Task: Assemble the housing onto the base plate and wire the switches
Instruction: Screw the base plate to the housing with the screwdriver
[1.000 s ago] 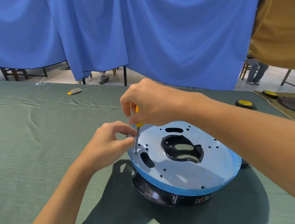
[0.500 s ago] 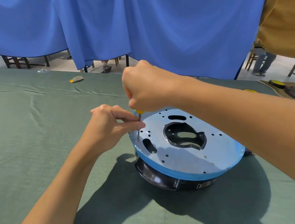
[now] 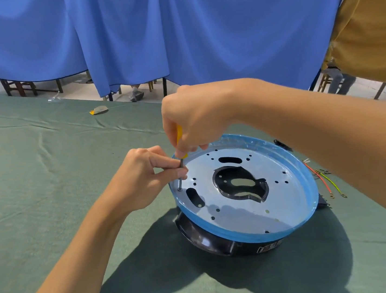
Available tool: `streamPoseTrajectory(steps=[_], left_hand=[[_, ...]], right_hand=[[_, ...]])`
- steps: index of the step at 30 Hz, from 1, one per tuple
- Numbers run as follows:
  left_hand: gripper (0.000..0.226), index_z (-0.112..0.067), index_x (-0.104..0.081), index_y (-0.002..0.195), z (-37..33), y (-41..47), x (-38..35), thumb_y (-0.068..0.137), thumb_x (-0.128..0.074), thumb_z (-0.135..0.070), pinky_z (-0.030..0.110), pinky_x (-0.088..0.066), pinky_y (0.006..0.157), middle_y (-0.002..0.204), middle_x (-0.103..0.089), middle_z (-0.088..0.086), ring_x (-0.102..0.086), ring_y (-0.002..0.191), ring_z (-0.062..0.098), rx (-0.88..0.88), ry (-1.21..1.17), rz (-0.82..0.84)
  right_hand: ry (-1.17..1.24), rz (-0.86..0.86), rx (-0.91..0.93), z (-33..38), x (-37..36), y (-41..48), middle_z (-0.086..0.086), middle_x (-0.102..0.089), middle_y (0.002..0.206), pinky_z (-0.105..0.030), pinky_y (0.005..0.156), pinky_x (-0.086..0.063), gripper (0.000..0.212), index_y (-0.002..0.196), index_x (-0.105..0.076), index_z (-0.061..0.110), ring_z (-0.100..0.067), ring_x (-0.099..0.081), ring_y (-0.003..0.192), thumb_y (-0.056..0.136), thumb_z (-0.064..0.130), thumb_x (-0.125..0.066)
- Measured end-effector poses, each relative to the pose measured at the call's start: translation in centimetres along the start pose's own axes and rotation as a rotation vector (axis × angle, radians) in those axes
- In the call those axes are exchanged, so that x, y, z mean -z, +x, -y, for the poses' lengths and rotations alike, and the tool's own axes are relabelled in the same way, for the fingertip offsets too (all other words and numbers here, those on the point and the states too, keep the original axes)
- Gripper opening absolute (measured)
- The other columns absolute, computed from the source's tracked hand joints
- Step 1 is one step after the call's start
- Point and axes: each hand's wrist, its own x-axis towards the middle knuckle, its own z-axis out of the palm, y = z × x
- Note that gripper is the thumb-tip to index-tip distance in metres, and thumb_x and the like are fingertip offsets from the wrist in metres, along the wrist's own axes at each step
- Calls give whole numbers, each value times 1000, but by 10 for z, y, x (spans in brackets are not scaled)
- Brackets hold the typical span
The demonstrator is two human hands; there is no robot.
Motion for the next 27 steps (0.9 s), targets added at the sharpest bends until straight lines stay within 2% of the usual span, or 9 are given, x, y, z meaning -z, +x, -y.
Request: streamPoseTrajectory(steps=[2,6,10,13,15,18,20,23,27], left_hand=[[16,-30,-80,82,0,-1,1,81,-77,-15,23,-46,73,82,-69,-5,-63,77,11,-3,-11,41],[16,-22,-81,84,-2,-3,1,88,-71,-10,20,-47,80,89,-72,-6,-65,89,7,-20,1,84],[3,-20,-81,78,-3,-3,-9,78,-81,-17,23,-50,70,78,-74,-5,-66,75,11,3,-57,-25],[3,-17,-81,74,-3,-2,-18,75,-82,-15,20,-45,60,67,-71,-15,-62,61,7,1,-10,-97],[7,-18,-81,74,-3,-2,-18,78,-80,-13,27,-47,59,64,-68,-23,-63,61,12,-3,-5,-91],[9,-16,-81,74,-1,-2,-16,81,-77,-13,39,-51,66,69,-73,-9,-67,67,17,-21,-26,-63],[10,-17,-81,74,0,-1,-17,83,-76,-14,47,-51,67,72,-73,5,-66,70,29,-24,-18,-47],[14,-18,-81,76,1,-1,-15,86,-73,-24,55,-50,70,76,-71,17,-63,74,43,-27,-38,-5],[23,-19,-80,85,0,-2,-9,87,-64,-34,59,-50,75,81,-72,20,-64,79,44,-3,-75,48]], right_hand=[[5,15,-39,3,0,5,7,-66,50,-16,42,-43,25,70,-71,14,-4,-57,47,86,32,-67],[111,51,-144,4,-1,7,3,-64,46,-20,50,-44,36,58,-60,11,-9,-53,39,91,23,-60],[198,61,-215,4,-3,4,3,-63,44,-17,45,-45,36,61,-59,8,-9,-49,35,95,23,-58],[266,50,-239,3,-4,3,1,-63,44,-15,41,-44,35,64,-57,7,-9,-49,33,96,20,-55],[280,48,-240,2,-5,4,1,-63,45,-16,43,-47,33,67,-57,6,-10,-54,35,97,21,-54],[208,64,-191,0,-5,0,4,-66,48,-20,54,-53,32,74,-61,9,-10,-65,45,96,32,-55],[94,22,-90,-2,-4,-2,9,-65,49,-20,54,-50,28,80,-66,16,-9,-68,52,90,41,-61],[-68,-27,48,-4,0,-3,10,-67,62,-22,50,-43,11,83,-70,26,-9,-67,67,82,37,-71],[-164,-60,99,0,1,1,9,-60,73,-23,47,-34,7,78,-68,29,-9,-57,78,83,32,-72]])
